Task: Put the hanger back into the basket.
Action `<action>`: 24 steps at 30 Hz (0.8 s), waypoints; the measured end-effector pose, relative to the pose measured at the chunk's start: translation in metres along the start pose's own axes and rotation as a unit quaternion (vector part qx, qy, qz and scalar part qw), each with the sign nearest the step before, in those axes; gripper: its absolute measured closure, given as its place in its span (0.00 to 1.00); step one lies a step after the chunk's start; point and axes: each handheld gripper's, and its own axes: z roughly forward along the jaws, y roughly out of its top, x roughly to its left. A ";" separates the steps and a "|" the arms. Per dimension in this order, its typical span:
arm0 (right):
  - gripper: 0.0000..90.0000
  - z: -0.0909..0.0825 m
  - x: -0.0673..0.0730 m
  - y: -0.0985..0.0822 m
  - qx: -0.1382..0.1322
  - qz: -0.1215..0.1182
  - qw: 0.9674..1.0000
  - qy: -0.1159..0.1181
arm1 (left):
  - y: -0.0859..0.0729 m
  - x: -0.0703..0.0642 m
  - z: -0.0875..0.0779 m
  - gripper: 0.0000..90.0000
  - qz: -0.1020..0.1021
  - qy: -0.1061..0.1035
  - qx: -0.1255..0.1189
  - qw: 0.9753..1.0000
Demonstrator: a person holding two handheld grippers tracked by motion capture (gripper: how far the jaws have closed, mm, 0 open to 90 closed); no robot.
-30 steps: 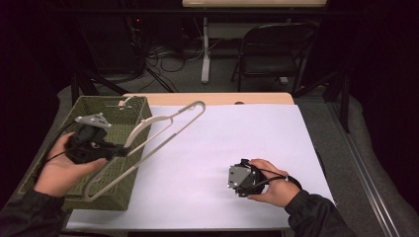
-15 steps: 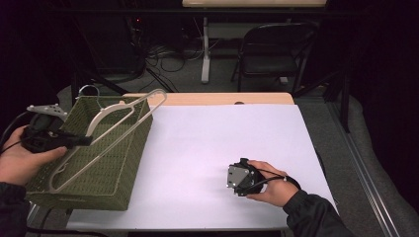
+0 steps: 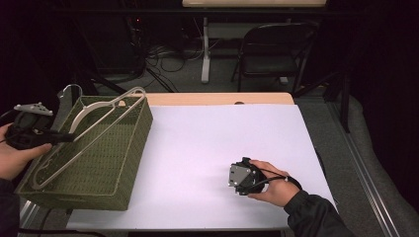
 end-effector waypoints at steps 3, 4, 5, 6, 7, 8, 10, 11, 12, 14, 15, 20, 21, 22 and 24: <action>0.48 0.002 0.001 -0.002 -0.006 0.006 1.000 -0.003 | -0.005 0.004 0.003 0.97 0.012 0.006 0.002 1.000; 0.48 0.001 0.002 -0.002 -0.005 0.006 1.000 -0.005 | -0.007 0.005 0.004 0.97 0.010 0.003 0.004 1.000; 0.48 0.002 0.001 -0.002 -0.006 0.006 1.000 -0.004 | -0.008 0.007 0.005 0.97 0.009 0.003 0.005 1.000; 0.48 0.001 0.001 -0.002 0.000 0.006 1.000 -0.001 | -0.009 0.008 0.005 0.97 0.008 0.005 0.005 1.000; 0.48 0.002 0.001 -0.002 -0.005 0.006 1.000 -0.005 | -0.011 0.010 0.006 0.97 0.008 0.005 0.006 1.000; 0.48 0.002 0.001 -0.002 -0.005 0.005 1.000 -0.005 | -0.012 0.011 0.006 0.97 0.008 0.006 0.005 1.000; 0.48 0.003 0.001 -0.002 -0.004 0.008 1.000 -0.006 | -0.016 0.015 0.007 0.97 0.009 0.003 0.002 1.000; 0.48 0.003 0.001 -0.002 -0.005 0.005 1.000 -0.006 | -0.018 0.017 0.009 0.97 0.011 0.002 0.000 1.000; 0.48 0.003 0.001 -0.002 -0.005 0.006 1.000 -0.006 | -0.020 0.018 0.009 0.97 0.012 0.002 -0.001 1.000; 0.48 0.003 0.002 -0.002 -0.004 0.009 1.000 -0.008 | -0.022 0.020 0.011 0.97 0.013 0.006 0.001 1.000; 0.48 0.003 0.002 -0.002 -0.004 0.008 1.000 -0.008 | -0.024 0.022 0.011 0.97 0.010 0.006 0.001 1.000; 0.48 0.004 0.001 -0.003 -0.003 0.011 1.000 -0.007 | -0.031 0.028 0.015 0.97 0.013 0.004 -0.003 1.000; 0.48 0.004 0.001 -0.003 -0.003 0.011 1.000 -0.007 | -0.033 0.028 0.016 0.97 0.011 0.002 -0.002 1.000; 0.48 0.004 0.001 -0.003 -0.003 0.009 1.000 -0.006 | -0.034 0.028 0.018 0.97 0.014 0.001 0.000 1.000; 0.48 0.004 0.002 -0.002 -0.001 0.010 1.000 -0.007 | -0.035 0.028 0.021 0.97 0.014 -0.001 0.005 1.000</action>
